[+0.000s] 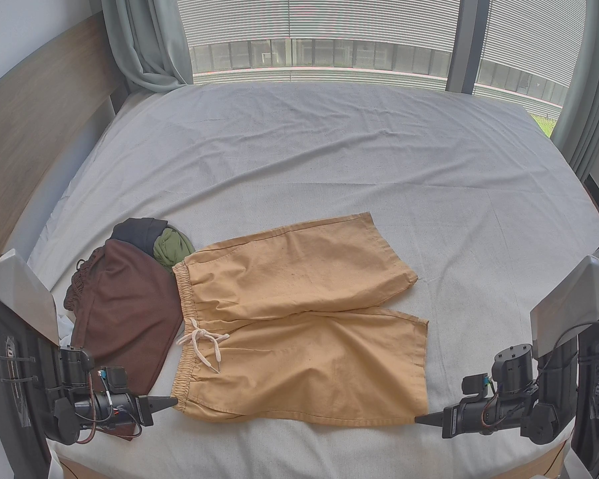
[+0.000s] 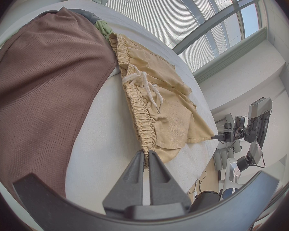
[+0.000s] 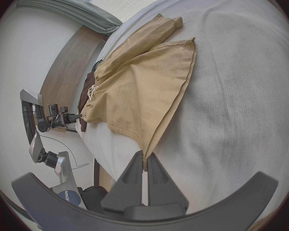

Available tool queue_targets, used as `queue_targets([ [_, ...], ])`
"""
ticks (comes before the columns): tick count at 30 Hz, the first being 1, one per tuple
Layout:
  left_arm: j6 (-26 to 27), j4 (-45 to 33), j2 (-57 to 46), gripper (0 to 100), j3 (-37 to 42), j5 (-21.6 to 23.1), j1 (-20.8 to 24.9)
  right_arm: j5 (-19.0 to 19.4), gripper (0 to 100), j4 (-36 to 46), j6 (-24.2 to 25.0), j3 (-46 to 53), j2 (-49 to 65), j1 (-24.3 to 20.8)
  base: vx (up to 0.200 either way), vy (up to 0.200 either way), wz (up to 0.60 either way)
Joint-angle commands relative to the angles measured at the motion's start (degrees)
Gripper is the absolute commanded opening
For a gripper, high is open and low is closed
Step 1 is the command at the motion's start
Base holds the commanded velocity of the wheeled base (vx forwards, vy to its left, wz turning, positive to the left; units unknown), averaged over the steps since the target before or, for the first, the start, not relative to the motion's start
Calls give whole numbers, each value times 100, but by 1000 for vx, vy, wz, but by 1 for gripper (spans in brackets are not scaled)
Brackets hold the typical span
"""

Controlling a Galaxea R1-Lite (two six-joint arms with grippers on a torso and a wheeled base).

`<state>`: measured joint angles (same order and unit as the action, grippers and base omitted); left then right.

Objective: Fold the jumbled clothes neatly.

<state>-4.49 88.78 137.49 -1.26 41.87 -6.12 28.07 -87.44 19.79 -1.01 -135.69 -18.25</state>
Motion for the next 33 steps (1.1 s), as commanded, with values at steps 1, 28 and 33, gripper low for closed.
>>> queue_targets([
  [1,9,-1,15,0,73,-4,-65,-4,0,8,-10,92,-1,-3,0,0,0],
  [28,282,-19,156,0,117,93,-56,5,0,17,-106,101,-10,6,0,0,0],
  [33,273,7,77,0,64,146,-65,5,0,-62,-106,92,52,6,0,0,0],
])
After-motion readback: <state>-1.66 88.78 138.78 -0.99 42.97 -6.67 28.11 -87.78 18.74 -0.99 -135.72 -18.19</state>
